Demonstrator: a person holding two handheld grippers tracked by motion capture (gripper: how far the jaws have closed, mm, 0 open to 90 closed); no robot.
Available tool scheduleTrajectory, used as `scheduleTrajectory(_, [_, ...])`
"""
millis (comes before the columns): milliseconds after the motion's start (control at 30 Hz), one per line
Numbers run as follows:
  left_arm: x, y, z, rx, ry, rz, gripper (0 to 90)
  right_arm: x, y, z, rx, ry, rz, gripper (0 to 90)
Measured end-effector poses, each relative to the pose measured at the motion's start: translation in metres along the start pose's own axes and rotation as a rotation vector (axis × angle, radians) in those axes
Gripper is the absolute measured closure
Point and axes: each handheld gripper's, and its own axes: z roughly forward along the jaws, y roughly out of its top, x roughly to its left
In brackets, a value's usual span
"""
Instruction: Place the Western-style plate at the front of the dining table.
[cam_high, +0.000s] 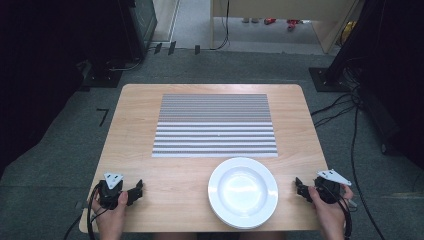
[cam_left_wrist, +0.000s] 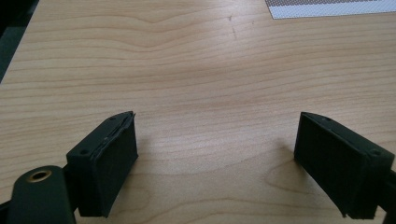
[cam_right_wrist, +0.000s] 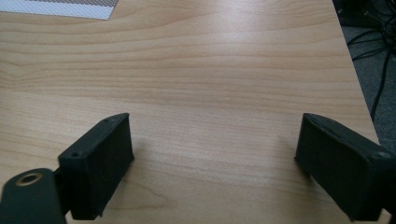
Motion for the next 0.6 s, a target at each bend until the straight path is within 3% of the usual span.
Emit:
scheduleTrajectory(433, [-0.0005,0.0012,0.0012,0.005,-0.008,0.007,10.8,0.0002,0.0002,0.0004,0.003,-0.005,0.005,8.5])
scheduleTrajectory(600, [-0.0027,0.0027,0.0029,0.006,0.007,-0.007,10.0,0.0003,0.0004,0.0004,0.004,-0.008,0.007,8.5])
